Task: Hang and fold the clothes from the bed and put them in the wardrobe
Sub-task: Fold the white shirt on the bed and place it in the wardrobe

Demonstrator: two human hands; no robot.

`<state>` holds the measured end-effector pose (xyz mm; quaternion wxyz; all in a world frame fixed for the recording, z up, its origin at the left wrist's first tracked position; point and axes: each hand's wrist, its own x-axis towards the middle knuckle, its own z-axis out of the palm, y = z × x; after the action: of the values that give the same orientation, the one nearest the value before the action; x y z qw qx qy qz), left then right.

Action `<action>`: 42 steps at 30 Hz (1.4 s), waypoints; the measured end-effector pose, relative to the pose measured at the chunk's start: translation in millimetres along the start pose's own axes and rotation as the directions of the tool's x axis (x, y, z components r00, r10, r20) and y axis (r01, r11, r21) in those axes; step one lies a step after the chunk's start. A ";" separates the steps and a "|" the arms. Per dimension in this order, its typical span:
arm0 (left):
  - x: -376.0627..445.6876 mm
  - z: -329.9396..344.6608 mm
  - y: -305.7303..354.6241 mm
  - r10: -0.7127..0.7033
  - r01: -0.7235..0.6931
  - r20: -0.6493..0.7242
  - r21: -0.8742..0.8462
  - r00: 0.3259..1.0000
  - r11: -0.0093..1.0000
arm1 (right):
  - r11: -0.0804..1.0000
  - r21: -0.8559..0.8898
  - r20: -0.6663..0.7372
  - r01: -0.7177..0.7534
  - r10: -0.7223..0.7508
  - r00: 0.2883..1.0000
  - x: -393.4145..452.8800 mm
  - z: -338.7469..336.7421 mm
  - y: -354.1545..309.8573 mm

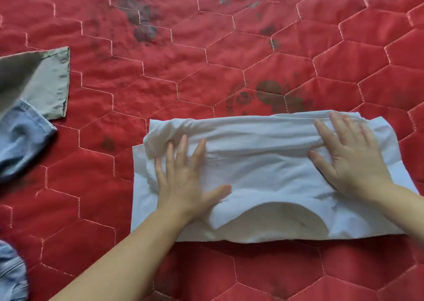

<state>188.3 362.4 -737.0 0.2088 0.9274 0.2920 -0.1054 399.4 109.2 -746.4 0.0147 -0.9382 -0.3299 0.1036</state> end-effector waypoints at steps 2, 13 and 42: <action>-3.9 -11.0 -1.0 -0.030 0.014 -0.111 -0.148 0.993 0.989 | 0.999 0.044 -0.064 -0.031 0.034 0.997 -2.5 -7.6 -11.1; 1.1 -40.8 -33.1 -0.700 0.402 0.031 -0.836 0.713 0.372 | 0.894 0.100 -0.075 0.437 -0.431 0.899 -51.7 -4.7 -126.2; 26.2 -6.7 -59.7 0.062 -0.061 0.000 0.124 0.998 0.990 | 0.845 0.213 0.028 0.491 -0.508 0.861 -112.8 5.0 -116.9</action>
<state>175.0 422.8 -758.8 0.1536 0.9473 0.2566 -0.1153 240.6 130.3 -719.3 0.1209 -0.8086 -0.5509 0.1675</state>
